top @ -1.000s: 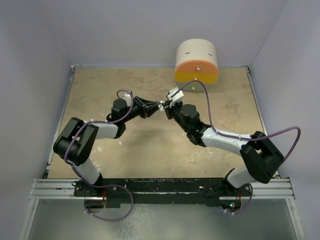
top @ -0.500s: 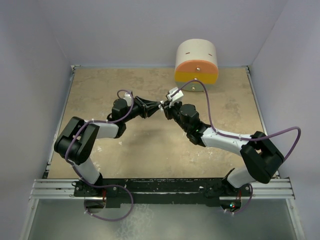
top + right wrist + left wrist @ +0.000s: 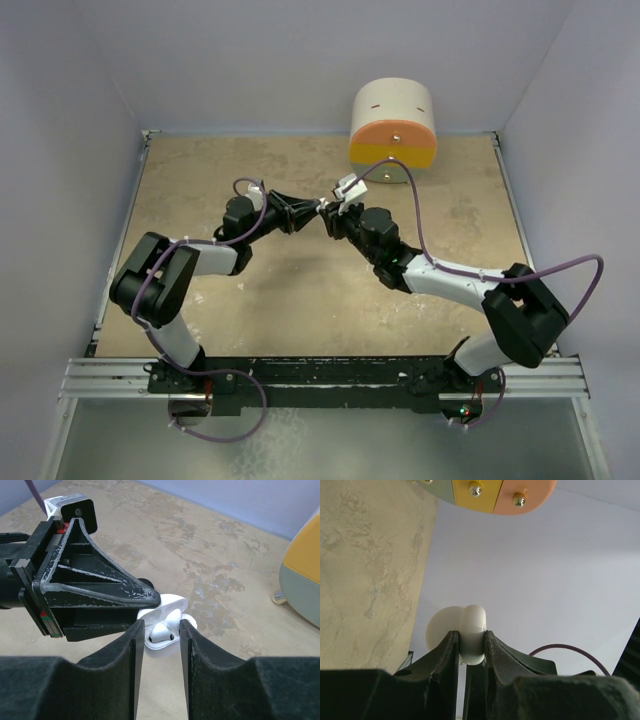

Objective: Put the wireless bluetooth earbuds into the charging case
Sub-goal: Place the earbud in the charging case, then close the charging case.

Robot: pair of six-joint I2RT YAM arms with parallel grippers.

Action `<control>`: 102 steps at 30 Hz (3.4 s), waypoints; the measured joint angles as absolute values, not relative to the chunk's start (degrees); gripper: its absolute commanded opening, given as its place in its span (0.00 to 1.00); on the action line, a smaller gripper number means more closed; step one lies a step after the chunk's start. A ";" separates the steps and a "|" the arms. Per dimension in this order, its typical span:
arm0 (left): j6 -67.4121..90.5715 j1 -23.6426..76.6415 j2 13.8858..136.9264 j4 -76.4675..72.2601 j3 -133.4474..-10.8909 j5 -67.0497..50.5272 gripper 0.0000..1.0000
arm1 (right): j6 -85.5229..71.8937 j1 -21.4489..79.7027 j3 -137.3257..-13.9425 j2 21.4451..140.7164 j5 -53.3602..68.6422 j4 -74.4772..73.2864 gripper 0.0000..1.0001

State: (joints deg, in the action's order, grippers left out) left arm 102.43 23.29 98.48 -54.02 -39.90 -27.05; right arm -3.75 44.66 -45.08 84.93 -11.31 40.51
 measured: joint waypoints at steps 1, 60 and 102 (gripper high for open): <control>102.45 23.27 98.48 -54.24 -39.90 -26.92 0.00 | -3.90 44.66 -45.08 84.77 -11.22 40.29 0.41; 99.72 29.63 85.25 -41.63 -34.96 1.21 0.00 | -11.38 51.81 -39.33 89.14 -24.53 42.06 1.00; 91.94 28.62 92.31 -38.06 -38.41 -0.58 0.00 | -27.44 49.12 -42.41 82.39 -44.31 28.03 1.00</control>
